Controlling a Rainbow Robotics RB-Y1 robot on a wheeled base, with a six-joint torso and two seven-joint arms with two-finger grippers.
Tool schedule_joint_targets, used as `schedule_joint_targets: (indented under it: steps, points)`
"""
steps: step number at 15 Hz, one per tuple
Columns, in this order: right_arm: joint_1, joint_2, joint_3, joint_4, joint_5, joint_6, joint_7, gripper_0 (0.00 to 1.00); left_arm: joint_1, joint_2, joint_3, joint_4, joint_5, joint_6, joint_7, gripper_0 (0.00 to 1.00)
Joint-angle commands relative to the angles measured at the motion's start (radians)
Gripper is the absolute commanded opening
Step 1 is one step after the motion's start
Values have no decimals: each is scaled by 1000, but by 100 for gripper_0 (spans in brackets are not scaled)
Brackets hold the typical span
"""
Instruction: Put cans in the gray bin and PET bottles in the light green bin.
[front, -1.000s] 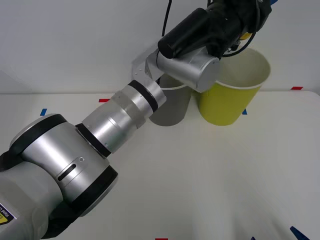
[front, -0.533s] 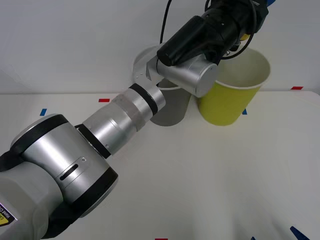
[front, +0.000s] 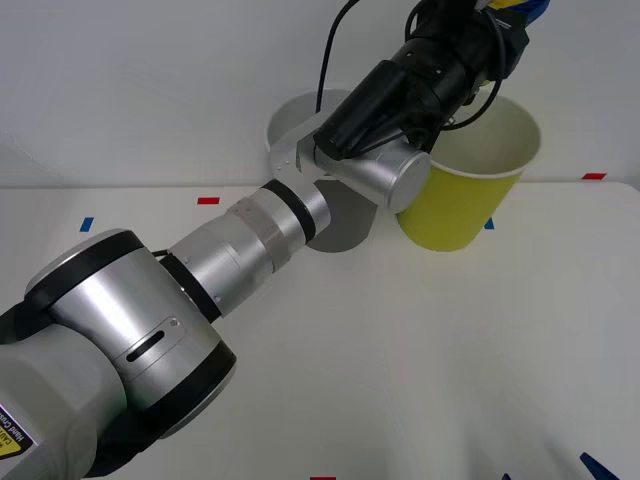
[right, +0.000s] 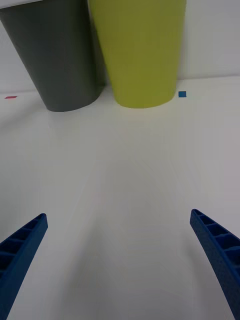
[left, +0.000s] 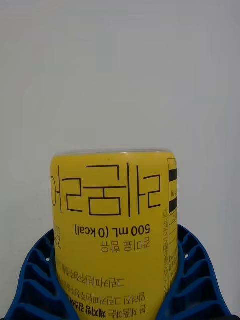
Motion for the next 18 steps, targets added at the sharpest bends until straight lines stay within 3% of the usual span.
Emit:
schedule_joint_targets:
  steps: [1,2,9,10,12,14,16,18]
  points:
    - [0,0,0,0,0,0,0,99,-6,0,-2,0,4,26,2,31]
    - [0,0,0,0,0,0,0,99,-14,0,-2,0,10,45,2,100]
    - [0,0,0,0,0,0,0,99,-28,0,2,-37,33,129,2,100]
    - [0,0,0,0,0,0,0,99,-28,0,8,-84,37,190,-3,100]
    - [0,0,0,0,0,0,0,99,-28,0,67,-244,27,466,-6,100]
    - [0,0,0,0,0,0,0,99,-26,0,181,-385,-46,756,-18,100]
    - [0,0,0,0,0,0,0,99,-5,1,219,-519,-117,942,-12,100]
    - [0,0,0,0,0,0,0,99,117,37,230,-729,-187,1068,-5,100]
